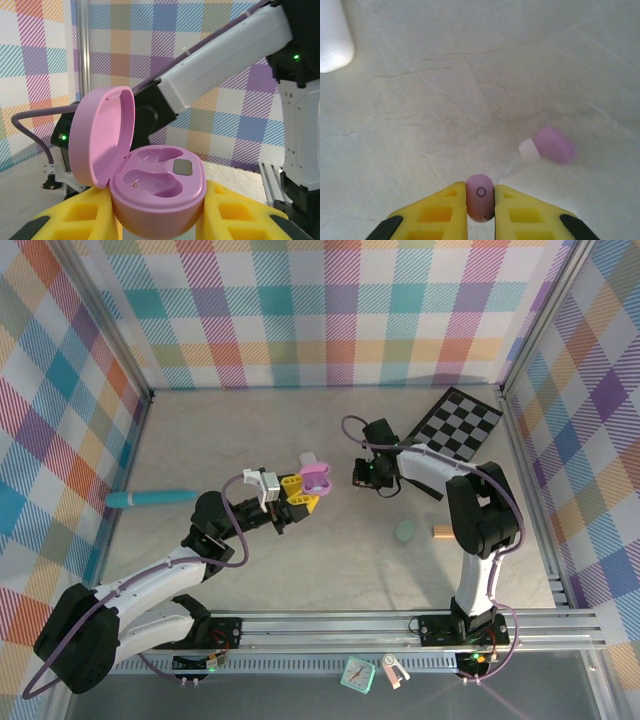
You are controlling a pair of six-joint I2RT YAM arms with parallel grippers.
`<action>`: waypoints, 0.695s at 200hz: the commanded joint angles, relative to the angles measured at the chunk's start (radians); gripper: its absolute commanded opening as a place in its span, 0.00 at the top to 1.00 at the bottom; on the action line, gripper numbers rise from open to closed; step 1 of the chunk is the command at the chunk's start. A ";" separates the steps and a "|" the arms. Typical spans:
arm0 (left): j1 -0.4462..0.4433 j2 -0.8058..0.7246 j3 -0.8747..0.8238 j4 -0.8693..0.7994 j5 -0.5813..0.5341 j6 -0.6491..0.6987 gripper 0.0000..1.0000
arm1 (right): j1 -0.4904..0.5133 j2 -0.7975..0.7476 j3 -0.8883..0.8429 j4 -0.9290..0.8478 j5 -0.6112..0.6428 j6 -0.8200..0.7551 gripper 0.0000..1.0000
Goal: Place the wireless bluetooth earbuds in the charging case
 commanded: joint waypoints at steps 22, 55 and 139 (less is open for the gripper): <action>0.015 -0.005 -0.036 0.024 -0.081 0.037 0.74 | 0.040 -0.086 -0.066 0.021 0.218 0.149 0.83; 0.023 0.025 -0.075 0.028 -0.182 0.081 0.74 | 0.051 -0.177 -0.104 0.015 0.215 0.147 0.83; 0.025 0.191 -0.064 0.081 -0.268 0.203 0.74 | 0.179 -0.409 -0.083 -0.076 0.220 0.146 0.82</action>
